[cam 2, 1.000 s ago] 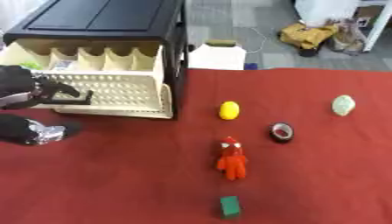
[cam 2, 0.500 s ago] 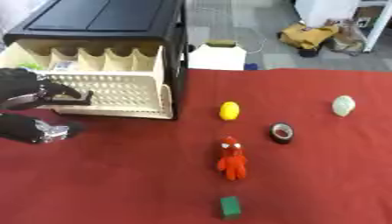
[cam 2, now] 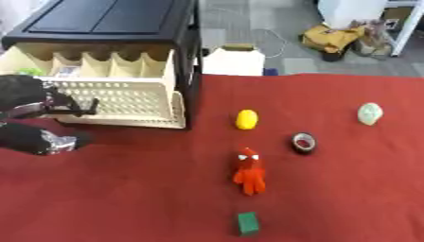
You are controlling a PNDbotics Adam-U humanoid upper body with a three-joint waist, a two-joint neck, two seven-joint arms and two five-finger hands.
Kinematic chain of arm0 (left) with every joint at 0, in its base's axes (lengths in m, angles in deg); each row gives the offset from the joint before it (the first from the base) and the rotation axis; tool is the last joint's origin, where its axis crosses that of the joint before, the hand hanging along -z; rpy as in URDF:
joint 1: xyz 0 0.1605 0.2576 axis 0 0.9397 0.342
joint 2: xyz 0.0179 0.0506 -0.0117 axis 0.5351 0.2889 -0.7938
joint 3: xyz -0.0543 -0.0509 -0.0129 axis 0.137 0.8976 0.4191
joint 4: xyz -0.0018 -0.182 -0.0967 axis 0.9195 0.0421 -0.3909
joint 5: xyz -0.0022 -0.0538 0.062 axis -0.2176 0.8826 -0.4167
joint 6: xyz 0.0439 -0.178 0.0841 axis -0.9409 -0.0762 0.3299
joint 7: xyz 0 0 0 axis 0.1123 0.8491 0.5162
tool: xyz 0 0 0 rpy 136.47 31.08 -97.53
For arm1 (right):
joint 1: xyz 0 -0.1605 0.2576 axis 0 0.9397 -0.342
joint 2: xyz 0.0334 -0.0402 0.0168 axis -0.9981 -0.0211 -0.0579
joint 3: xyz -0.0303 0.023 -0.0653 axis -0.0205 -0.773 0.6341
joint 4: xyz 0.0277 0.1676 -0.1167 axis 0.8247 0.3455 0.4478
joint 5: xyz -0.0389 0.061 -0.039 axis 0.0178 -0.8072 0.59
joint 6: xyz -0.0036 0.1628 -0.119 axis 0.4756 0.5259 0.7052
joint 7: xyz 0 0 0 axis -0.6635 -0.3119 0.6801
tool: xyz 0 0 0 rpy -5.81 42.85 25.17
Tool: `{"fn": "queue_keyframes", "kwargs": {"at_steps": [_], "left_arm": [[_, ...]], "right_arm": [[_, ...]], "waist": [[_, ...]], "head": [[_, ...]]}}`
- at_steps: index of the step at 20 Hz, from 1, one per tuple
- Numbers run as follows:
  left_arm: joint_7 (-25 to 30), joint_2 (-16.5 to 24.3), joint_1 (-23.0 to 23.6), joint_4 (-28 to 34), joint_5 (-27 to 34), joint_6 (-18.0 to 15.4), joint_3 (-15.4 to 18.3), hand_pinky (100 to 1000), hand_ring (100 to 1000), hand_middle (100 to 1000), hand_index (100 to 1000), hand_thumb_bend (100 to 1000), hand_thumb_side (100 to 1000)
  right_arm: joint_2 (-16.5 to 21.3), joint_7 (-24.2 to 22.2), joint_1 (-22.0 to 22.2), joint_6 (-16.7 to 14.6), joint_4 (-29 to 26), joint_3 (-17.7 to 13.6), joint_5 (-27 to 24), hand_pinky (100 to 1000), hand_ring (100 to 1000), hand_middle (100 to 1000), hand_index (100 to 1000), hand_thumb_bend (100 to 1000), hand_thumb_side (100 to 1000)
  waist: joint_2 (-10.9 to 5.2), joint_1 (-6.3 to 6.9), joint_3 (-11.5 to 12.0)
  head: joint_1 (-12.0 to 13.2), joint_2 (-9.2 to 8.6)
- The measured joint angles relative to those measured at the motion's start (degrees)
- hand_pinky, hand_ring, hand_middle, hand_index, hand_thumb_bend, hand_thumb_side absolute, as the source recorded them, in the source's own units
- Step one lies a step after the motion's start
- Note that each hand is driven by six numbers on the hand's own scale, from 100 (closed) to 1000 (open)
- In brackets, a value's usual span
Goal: Pick up objects from table and place into drawer.
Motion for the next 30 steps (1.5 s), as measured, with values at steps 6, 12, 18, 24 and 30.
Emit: {"fn": "queue_keyframes", "kwargs": {"at_steps": [6, 12, 18, 24, 30], "left_arm": [[-0.2, 0.0, 0.3, -0.2, -0.5, -0.2, 0.3, 100, 100, 100, 691, 411, 1000], [-0.3, 0.1, 0.9, 0.1, -0.6, -0.2, 0.7, 100, 100, 100, 676, 411, 1000], [-0.3, 1.0, 1.9, 1.3, -1.4, -0.5, 0.7, 100, 100, 100, 698, 413, 1000], [0.0, 1.7, 2.9, 3.3, -1.8, -0.7, 0.7, 100, 100, 100, 873, 387, 1000], [-0.3, 2.1, 3.7, 5.3, -0.5, 0.0, 1.0, 100, 100, 100, 902, 359, 1000]], "right_arm": [[0.0, 0.1, 0.0, 0.1, 0.0, -0.1, 0.0, 692, 709, 495, 753, 331, 697], [0.0, 0.2, 0.0, 0.1, 0.0, -0.1, 0.0, 692, 709, 495, 753, 331, 697], [0.0, 0.2, 0.0, 0.1, 0.0, -0.1, 0.0, 693, 709, 495, 753, 331, 697], [0.0, 0.2, 0.0, 0.1, 0.0, -0.1, 0.0, 694, 709, 495, 753, 329, 696], [0.0, 0.3, 0.0, 0.1, 0.0, -0.1, 0.0, 695, 709, 496, 753, 327, 695]], "waist": [[0.00, 0.01, 0.1], [-0.02, 0.02, 0.3], [-0.03, -0.04, 0.4], [-0.05, -0.06, 0.5], [-0.10, -0.29, 0.5]], "head": [[0.0, 0.01], [0.0, 0.01], [0.0, 0.03], [0.0, 0.04], [0.0, 0.04]]}}
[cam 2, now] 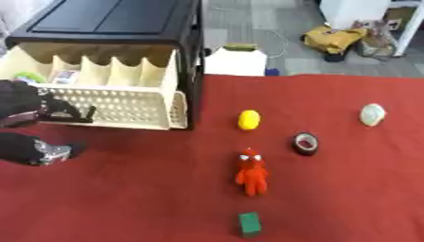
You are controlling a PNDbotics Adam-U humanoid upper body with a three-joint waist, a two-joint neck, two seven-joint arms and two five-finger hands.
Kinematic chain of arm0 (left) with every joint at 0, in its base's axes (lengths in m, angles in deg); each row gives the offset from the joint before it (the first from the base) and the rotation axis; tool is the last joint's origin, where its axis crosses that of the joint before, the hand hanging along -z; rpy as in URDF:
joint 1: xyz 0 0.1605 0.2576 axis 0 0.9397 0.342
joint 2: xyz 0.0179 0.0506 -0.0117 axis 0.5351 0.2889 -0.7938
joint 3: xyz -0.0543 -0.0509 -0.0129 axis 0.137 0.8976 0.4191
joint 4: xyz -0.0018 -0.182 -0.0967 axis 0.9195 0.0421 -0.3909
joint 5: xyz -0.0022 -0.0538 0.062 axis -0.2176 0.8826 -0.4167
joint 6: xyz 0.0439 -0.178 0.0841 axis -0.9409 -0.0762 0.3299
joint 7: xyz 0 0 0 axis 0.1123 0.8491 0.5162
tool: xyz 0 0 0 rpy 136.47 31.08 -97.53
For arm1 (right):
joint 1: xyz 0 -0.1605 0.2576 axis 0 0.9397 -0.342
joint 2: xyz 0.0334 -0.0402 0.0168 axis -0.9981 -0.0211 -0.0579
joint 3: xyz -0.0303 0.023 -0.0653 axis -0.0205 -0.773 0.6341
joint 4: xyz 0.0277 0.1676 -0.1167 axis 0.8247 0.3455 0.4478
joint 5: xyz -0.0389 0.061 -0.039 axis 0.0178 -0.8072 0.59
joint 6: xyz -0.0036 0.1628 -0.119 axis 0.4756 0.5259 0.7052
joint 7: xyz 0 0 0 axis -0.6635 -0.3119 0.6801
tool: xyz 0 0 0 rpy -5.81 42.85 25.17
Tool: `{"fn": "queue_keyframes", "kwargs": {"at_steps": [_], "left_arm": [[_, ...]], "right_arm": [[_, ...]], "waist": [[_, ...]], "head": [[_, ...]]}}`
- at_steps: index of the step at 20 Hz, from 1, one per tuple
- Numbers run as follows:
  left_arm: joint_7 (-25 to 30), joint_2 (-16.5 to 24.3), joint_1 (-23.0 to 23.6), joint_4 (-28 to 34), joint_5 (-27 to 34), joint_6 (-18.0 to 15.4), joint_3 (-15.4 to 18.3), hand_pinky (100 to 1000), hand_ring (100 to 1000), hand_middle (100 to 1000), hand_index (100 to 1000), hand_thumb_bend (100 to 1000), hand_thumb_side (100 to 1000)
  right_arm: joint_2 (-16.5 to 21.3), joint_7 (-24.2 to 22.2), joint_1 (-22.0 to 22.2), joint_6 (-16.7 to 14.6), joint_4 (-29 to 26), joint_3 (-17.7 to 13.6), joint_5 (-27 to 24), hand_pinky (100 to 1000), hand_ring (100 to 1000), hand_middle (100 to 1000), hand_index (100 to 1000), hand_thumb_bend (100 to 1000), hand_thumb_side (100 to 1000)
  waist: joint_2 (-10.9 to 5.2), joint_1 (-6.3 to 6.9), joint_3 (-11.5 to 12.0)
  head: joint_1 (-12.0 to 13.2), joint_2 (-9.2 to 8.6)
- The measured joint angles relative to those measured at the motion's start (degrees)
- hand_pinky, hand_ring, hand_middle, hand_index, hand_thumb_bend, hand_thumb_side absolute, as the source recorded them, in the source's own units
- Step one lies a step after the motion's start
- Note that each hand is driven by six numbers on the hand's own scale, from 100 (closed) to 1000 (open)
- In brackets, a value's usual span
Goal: Pick up objects from table and place into drawer.
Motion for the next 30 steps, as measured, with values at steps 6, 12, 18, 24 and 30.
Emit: {"fn": "queue_keyframes", "kwargs": {"at_steps": [6, 12, 18, 24, 30], "left_arm": [[-0.4, 0.5, 0.6, 2.0, 1.6, 1.2, 0.6, 100, 100, 100, 944, 349, 1000], [-0.7, 1.3, 1.2, 4.1, 2.4, 1.9, 1.7, 100, 100, 100, 922, 338, 1000], [-1.8, 2.0, 2.1, 5.6, 3.5, 2.2, 3.2, 100, 100, 100, 910, 313, 1000], [-5.8, 1.9, 2.7, 5.8, 6.6, -0.5, 5.3, 100, 100, 100, 887, 246, 1000], [-12.2, -0.4, 1.9, 5.9, 12.9, -3.8, 8.5, 100, 100, 100, 849, 192, 1000]], "right_arm": [[0.0, 0.1, 0.0, -0.1, 0.0, 0.0, 0.0, 695, 708, 496, 753, 324, 695], [0.0, 0.1, 0.0, -0.1, 0.0, 0.0, -0.1, 695, 708, 497, 753, 323, 694], [0.0, 0.2, 0.0, -0.2, 0.0, 0.0, -0.1, 694, 707, 498, 753, 323, 694], [0.0, 0.6, 0.1, -0.4, 0.0, -0.1, -0.2, 693, 707, 499, 753, 323, 694], [0.0, 1.0, 0.4, -0.5, 0.0, -0.4, -0.2, 693, 707, 500, 753, 328, 696]], "waist": [[-0.16, -0.08, 0.1], [-0.52, -0.19, 0.3], [-0.66, -0.37, 0.5], [-0.91, -0.62, 0.7], [-1.21, -1.09, 1.1]], "head": [[0.0, 0.00], [0.0, 0.02], [-0.2, 0.13], [-1.8, 1.08], [-3.7, 1.63]]}}
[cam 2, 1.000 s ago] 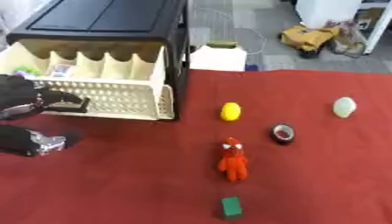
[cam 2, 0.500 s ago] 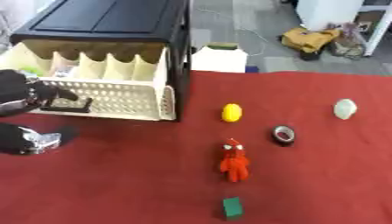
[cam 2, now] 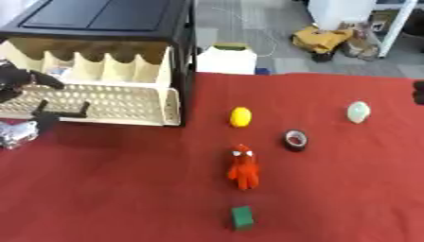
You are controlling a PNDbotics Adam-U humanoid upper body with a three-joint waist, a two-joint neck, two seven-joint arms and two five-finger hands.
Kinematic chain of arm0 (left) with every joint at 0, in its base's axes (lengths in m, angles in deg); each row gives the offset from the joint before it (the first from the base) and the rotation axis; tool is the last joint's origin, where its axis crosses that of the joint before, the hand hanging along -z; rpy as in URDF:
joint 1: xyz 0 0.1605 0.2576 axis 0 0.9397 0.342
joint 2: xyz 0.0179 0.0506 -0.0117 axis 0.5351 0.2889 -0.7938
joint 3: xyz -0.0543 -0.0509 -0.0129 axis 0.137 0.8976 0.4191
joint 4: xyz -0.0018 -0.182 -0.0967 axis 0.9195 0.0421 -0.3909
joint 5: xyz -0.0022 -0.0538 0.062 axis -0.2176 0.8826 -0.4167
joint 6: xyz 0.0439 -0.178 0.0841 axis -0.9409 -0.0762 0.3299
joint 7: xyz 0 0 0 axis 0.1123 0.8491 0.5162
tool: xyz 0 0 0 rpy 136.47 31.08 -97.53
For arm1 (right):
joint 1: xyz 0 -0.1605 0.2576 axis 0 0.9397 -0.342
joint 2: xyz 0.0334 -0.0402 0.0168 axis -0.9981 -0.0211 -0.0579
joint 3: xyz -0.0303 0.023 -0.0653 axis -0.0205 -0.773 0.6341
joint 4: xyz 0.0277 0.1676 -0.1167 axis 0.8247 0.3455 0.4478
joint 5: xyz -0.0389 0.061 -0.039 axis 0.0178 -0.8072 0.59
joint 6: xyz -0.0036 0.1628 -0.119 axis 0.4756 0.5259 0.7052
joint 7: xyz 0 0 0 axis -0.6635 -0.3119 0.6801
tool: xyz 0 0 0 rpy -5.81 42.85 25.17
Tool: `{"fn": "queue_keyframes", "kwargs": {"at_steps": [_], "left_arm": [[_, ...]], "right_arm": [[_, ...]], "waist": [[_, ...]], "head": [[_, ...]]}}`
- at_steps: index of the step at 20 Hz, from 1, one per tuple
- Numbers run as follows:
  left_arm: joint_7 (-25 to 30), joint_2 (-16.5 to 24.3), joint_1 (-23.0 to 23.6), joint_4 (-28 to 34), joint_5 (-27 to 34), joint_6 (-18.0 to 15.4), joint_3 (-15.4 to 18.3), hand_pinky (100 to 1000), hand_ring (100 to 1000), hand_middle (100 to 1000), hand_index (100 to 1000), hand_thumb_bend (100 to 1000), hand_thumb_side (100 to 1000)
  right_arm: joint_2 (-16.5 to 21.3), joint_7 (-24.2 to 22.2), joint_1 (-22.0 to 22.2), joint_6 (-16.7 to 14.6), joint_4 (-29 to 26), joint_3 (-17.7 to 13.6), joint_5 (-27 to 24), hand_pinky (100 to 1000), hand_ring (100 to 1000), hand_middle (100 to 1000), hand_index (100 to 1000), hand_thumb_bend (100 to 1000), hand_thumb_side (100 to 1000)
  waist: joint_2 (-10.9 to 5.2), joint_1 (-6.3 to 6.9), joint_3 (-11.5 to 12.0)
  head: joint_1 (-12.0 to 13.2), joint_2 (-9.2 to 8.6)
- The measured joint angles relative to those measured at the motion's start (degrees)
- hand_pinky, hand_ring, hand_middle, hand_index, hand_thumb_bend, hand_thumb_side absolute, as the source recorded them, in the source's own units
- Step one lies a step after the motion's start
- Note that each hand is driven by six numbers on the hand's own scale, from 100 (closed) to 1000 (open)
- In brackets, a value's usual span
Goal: Pick up objects from table and place into drawer.
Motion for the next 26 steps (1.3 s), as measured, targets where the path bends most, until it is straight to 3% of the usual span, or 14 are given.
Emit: {"fn": "queue_keyframes", "kwargs": {"at_steps": [3, 9, 16, 23, 26], "left_arm": [[-3.3, -1.8, -0.6, 0.0, 3.5, -0.9, 1.6, 100, 100, 100, 833, 170, 1000], [-14.1, -6.5, -2.5, 0.0, 9.2, -2.6, 5.4, 100, 100, 100, 811, 234, 1000], [-29.3, -10.2, -0.7, 0.0, 14.3, -4.1, 7.1, 100, 100, 100, 817, 118, 1000], [-34.4, -13.9, 1.9, 0.0, 20.1, -7.3, 7.5, 100, 100, 100, 819, 114, 1000], [-36.1, -15.1, 2.5, 0.0, 22.0, -8.6, 7.8, 100, 100, 100, 831, 109, 1000]], "right_arm": [[0.1, 0.3, 0.1, -0.1, 0.0, 0.0, 0.0, 692, 707, 500, 753, 338, 699], [1.4, 1.1, 0.8, -0.6, 0.0, 0.0, 0.4, 691, 709, 499, 754, 398, 725], [5.1, 2.4, 1.7, -2.0, 0.0, 0.4, 1.9, 693, 713, 499, 756, 436, 867], [8.7, 3.7, 2.2, -1.5, 0.0, 0.8, 3.8, 692, 712, 497, 760, 421, 1000], [10.6, 4.3, 2.2, -1.1, 0.0, 1.1, 4.4, 691, 713, 498, 761, 413, 1000]], "waist": [[-0.15, -0.19, 0.3], [-0.33, -0.78, 0.3], [-0.62, -1.49, 0.4], [-0.66, -2.26, 0.4], [-0.66, -2.49, 0.5]], "head": [[-0.8, 0.32], [-2.2, 0.68], [-2.8, 0.93], [-2.6, 0.72], [-2.4, 0.61]]}}
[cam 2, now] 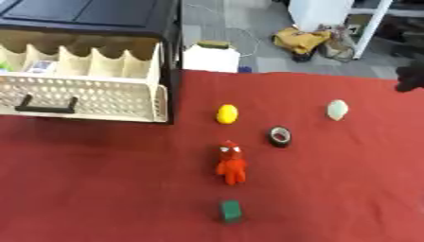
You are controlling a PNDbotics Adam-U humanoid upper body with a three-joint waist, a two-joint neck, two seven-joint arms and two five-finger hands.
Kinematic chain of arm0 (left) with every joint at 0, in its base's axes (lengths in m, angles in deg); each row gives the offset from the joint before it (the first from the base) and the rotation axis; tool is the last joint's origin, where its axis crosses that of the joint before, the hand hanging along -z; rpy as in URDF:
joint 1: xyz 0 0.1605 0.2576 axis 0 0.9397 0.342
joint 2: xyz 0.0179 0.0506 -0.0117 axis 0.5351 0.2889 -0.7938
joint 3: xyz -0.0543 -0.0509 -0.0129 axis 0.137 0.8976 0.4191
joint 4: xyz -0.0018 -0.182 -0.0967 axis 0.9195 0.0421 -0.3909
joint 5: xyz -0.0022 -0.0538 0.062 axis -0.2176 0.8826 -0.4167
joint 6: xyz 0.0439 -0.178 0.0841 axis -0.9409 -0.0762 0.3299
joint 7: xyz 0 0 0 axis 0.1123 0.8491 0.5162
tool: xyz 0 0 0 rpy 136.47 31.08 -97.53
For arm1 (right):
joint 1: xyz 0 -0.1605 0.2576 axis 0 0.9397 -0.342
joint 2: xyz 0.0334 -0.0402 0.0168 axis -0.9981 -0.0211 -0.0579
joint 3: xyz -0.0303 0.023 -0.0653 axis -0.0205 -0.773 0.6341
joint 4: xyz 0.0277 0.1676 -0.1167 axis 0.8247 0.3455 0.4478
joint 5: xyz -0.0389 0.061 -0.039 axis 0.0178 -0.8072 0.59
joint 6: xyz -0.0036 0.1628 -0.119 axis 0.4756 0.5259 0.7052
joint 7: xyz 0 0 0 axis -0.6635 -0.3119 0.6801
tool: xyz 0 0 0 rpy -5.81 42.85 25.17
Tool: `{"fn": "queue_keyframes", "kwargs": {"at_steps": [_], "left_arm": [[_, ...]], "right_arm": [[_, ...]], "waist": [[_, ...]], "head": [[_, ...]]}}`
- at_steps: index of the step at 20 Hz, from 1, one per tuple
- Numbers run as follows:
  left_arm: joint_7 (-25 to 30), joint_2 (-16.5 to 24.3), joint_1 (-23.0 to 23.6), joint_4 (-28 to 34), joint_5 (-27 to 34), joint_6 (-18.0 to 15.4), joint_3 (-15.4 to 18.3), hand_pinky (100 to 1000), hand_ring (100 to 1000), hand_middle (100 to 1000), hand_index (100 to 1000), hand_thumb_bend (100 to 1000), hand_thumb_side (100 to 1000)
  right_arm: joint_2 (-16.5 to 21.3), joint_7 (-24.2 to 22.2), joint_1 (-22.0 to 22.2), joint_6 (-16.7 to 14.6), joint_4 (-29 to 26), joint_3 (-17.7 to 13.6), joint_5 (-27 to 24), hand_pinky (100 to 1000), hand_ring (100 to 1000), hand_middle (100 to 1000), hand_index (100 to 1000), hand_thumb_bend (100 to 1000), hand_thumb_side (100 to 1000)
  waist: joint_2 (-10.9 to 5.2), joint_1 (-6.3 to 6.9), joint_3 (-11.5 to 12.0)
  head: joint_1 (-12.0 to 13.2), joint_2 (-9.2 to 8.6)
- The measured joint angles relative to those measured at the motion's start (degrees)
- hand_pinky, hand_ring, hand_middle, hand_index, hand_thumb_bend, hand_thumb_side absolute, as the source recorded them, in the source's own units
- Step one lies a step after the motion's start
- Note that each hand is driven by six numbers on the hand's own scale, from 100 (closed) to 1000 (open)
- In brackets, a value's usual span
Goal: Pick up objects from table and place into drawer.
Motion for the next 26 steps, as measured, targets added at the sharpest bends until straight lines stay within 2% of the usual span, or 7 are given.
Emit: {"fn": "queue_keyframes", "kwargs": {"at_steps": [7, 8, 9, 11, 13, 18, 26], "left_arm": [[-2.8, -3.0, 0.9, 0.0, 4.6, -3.1, 0.3, 100, 100, 100, 887, 117, 1000], [-3.0, -3.3, 1.0, 0.0, 5.2, -3.8, 0.4, 100, 100, 160, 892, 116, 1000], [-3.2, -3.7, 1.1, 0.0, 5.8, -4.5, 0.5, 188, 120, 228, 897, 114, 1000], [-3.4, -4.2, 1.3, 0.0, 6.5, -6.1, 0.6, 347, 286, 353, 903, 110, 1000], [-3.3, -4.8, 1.4, 0.0, 6.9, -7.4, 0.7, 430, 383, 424, 906, 113, 1000], [-3.0, -6.0, 2.1, 0.0, 7.4, -9.4, 1.0, 527, 503, 516, 911, 111, 1000], [-2.7, -7.5, 2.8, 0.0, 7.3, -9.8, 1.0, 560, 521, 530, 906, 108, 1000]], "right_arm": [[6.2, 1.2, 0.0, 1.5, 0.0, 0.8, 0.9, 692, 715, 498, 765, 384, 1000], [7.1, 1.3, 0.0, 1.8, 0.0, 0.9, 1.1, 693, 717, 500, 766, 377, 1000], [7.9, 1.3, 0.0, 2.1, 0.0, 1.0, 1.2, 694, 720, 501, 767, 369, 1000], [9.8, 1.2, 0.0, 2.7, 0.0, 1.3, 1.7, 696, 727, 506, 773, 362, 1000], [11.5, 0.9, 0.0, 3.4, 0.0, 1.6, 2.5, 701, 735, 513, 777, 440, 1000], [16.2, -0.5, 0.0, 4.9, 0.0, 2.4, 4.4, 712, 751, 540, 790, 575, 1000], [23.6, -5.3, -0.1, 6.4, 0.0, 3.5, 7.5, 732, 778, 595, 815, 763, 1000]], "waist": [[-0.12, -0.42, 0.2], [-0.18, -0.41, 0.3], [-0.24, -0.40, 0.4], [-0.27, -0.40, 0.4], [-0.29, -0.37, 0.5], [-0.33, -0.28, 0.6], [-0.40, 0.18, 0.8]], "head": [[0.0, -0.15], [0.0, -0.15], [0.0, -0.15], [0.0, -0.15], [0.0, -0.15], [-0.2, -0.14], [-0.4, 0.16]]}}
